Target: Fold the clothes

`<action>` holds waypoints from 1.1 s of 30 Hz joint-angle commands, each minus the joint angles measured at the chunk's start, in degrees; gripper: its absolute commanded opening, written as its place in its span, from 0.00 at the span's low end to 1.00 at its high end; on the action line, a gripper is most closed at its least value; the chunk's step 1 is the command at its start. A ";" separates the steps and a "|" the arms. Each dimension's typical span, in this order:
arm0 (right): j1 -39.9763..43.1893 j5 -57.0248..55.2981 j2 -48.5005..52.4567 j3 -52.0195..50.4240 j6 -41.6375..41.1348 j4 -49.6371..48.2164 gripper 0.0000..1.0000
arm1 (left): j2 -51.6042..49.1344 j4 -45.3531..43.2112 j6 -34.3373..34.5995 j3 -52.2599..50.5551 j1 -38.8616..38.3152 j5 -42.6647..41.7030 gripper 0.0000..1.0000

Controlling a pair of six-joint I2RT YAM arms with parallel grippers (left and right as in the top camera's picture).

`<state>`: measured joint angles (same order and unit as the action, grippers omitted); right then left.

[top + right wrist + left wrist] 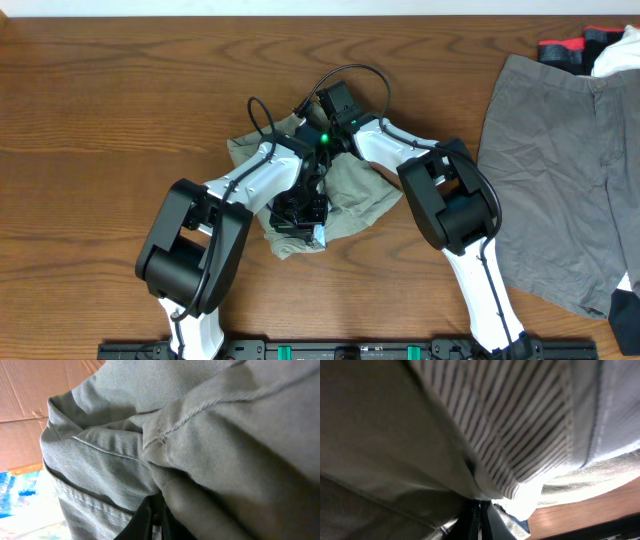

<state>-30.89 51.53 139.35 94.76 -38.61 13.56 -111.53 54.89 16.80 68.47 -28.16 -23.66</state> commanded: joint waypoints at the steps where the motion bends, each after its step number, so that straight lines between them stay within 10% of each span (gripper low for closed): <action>1: -0.35 -6.12 3.82 -0.90 -0.57 0.61 0.08 | 0.11 1.95 1.36 -1.88 0.26 -2.73 0.06; 11: -0.35 -4.98 3.82 -0.90 -0.55 0.85 0.08 | 8.22 6.21 0.98 0.46 6.64 -2.64 0.08; 22: -0.35 -5.01 3.82 -0.90 -0.55 0.83 0.08 | 12.28 4.63 2.27 -4.76 7.15 17.51 0.06; 33: -0.46 -5.05 3.82 -0.90 -0.81 1.05 0.08 | 12.20 5.64 4.96 -9.88 2.89 -4.46 0.06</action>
<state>-30.89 52.03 139.46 94.76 -38.61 13.76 -98.85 60.12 20.99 59.00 -23.11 -18.72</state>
